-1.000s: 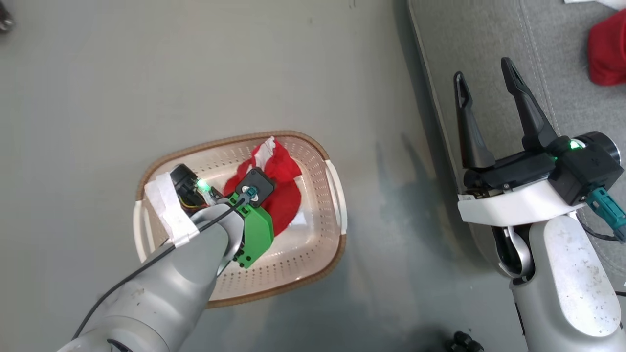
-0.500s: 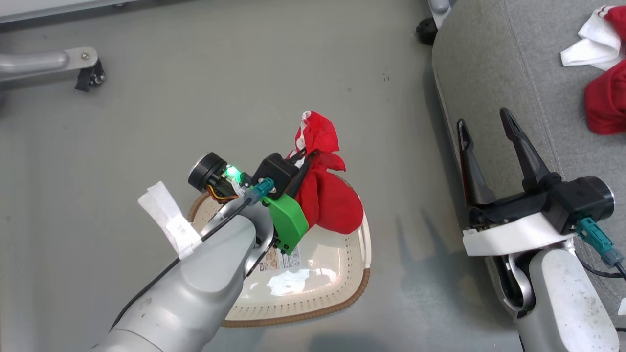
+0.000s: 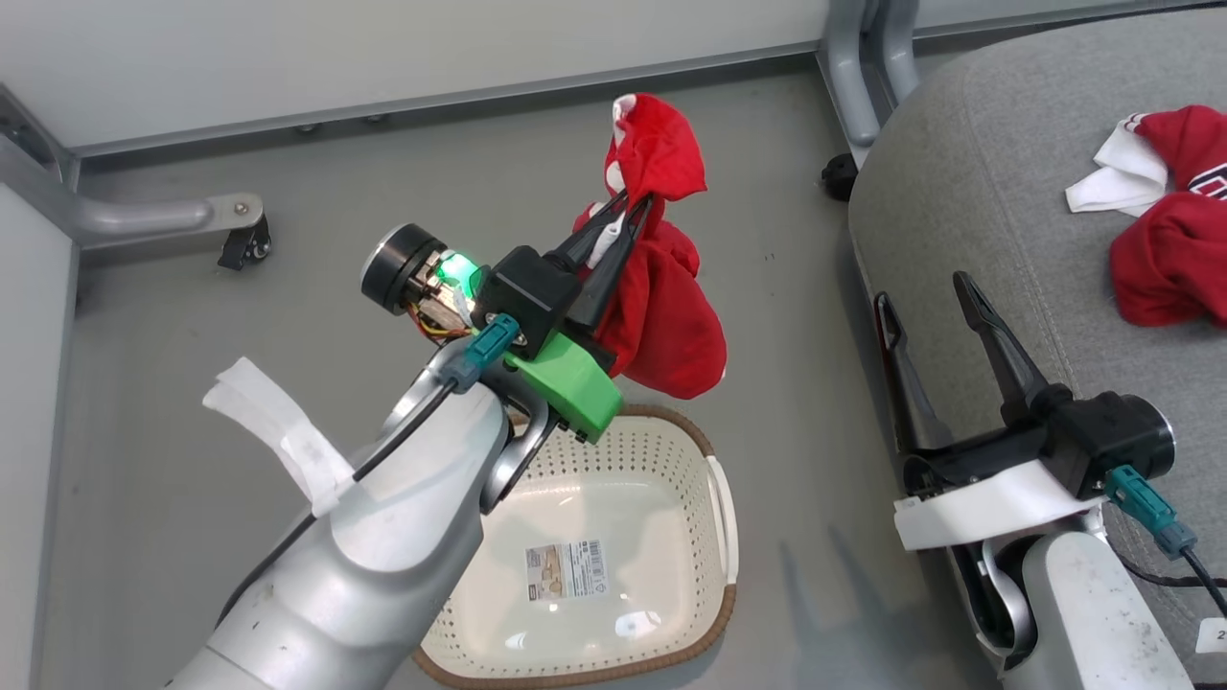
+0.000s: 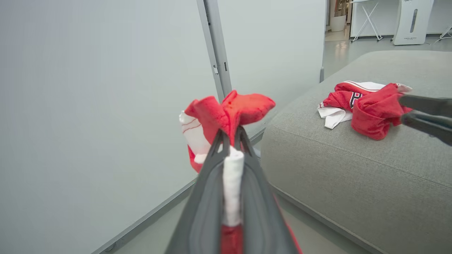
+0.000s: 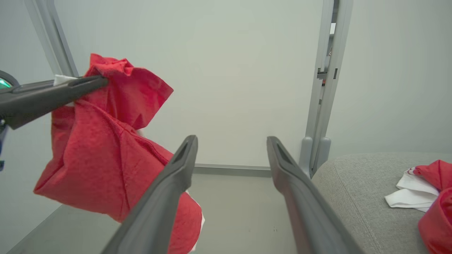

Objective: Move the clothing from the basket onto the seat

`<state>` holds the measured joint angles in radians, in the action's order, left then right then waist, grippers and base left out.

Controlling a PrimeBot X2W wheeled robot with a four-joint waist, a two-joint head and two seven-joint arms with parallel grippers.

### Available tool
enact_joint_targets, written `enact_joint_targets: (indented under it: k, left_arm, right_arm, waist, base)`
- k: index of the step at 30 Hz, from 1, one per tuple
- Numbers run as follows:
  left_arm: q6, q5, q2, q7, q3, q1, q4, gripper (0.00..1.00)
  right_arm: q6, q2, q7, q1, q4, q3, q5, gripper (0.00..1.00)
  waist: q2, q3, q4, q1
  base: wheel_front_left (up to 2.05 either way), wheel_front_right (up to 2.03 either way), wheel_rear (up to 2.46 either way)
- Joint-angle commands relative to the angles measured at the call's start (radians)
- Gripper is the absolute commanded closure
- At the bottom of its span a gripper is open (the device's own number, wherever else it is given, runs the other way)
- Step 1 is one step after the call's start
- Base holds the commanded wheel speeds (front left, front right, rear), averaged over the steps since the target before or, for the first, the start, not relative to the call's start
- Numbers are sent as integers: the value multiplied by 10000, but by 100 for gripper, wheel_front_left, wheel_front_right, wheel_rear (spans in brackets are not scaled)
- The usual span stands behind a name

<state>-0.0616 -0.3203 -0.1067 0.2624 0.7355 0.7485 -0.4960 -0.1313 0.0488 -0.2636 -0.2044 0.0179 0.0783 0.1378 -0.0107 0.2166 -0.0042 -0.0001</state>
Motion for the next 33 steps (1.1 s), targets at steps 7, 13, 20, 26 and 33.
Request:
enact_joint_targets:
  k: [7, 13, 20, 26, 33]
  left_arm:
    - [-29, 235, 108, 34, -335, 149, 1033, 100]
    - [-61, 295, 173, 34, -315, 263, 1463, 100]
    - [-5, 241, 245, 34, -142, 132, 1613, 100]
    - [20, 162, 257, 34, -76, 12, 1618, 100]
    - [23, 154, 297, 34, 28, -37, 1641, 100]
  right_arm:
    - [11, 31, -18, 462, 74, 137, 232, 0]
    - [11, 31, -16, 773, 54, 214, 318, 0]
    - [11, 30, -16, 922, -263, 425, 282, 0]
    - [11, 30, -16, 533, -644, 1128, 14, 0]
    - [11, 145, -16, -363, -368, 2041, -491, 0]
  waist:
    - [107, -675, -111, 1]
    - [107, -969, -115, 1]
    - [107, -1160, -121, 1]
    - [107, -1219, -120, 1]
    - [107, -1188, -55, 1]
  base:
    - [0, 0, 0]
    - [0, 0, 0]
    - [0, 0, 0]
    - [0, 0, 0]
    - [0, 0, 0]
